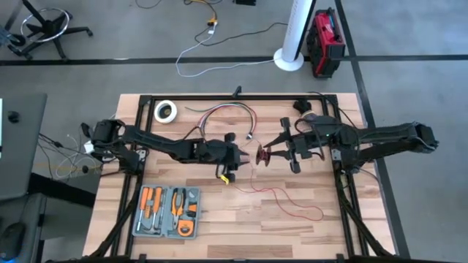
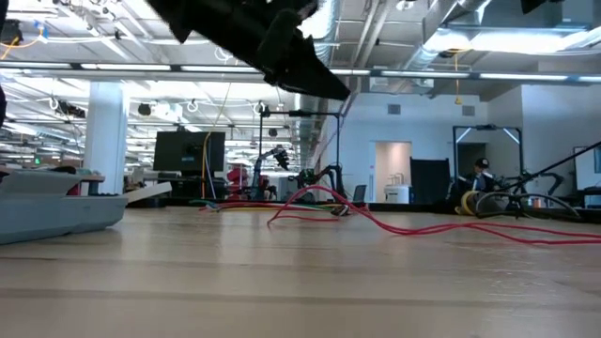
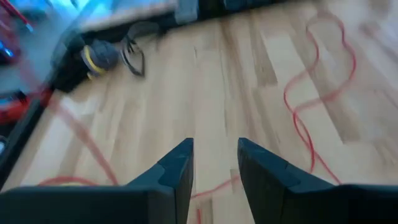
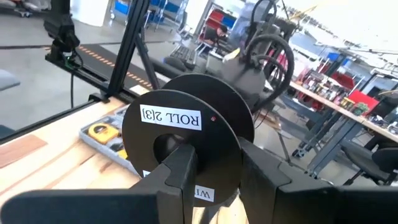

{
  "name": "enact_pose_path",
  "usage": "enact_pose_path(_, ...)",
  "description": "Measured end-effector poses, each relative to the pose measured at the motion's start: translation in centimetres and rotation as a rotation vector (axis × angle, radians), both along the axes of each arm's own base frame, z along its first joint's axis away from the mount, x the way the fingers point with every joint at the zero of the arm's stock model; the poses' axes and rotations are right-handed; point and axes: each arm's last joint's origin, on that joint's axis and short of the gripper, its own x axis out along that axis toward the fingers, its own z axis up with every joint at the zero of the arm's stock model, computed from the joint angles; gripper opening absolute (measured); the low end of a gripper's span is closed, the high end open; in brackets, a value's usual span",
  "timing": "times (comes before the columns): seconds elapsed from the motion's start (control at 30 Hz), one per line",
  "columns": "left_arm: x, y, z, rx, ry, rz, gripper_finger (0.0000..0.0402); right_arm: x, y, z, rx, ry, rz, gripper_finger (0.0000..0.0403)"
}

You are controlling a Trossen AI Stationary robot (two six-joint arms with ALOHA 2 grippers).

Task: Coil cords
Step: Coil the red wire on the black spool

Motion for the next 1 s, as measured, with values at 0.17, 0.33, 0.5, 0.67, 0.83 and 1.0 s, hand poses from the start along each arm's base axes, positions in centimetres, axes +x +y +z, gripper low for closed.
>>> enact_pose_path(0.17,-1.3,1.5,-2.0,-0.024,-0.167,0.057,0.0115,-0.6,0.0,0.3,0.019,-0.002,0.002,0.0102)
enact_pose_path(0.33,-1.0,2.4,-3.1,-0.035,-0.27,0.05,0.0115,-0.2,0.1,0.2,0.03,-0.01,0.021,0.0102)
enact_pose_path(0.5,0.2,2.3,-4.3,-0.018,-0.278,0.016,0.0115,0.5,0.1,-0.2,0.047,-0.002,0.022,0.0102)
enact_pose_path(0.67,0.5,2.7,-4.4,0.007,-0.304,0.065,0.0115,0.7,0.1,-0.2,0.055,-0.004,0.024,0.0102)
enact_pose_path(0.83,0.4,3.1,-4.2,0.046,-0.31,0.178,0.0115,0.7,0.4,-0.2,0.061,-0.005,0.037,0.0102)
enact_pose_path(1.0,0.4,3.2,-4.1,0.062,-0.321,0.188,0.0115,0.7,0.8,-0.2,0.061,-0.003,0.054,0.0102)
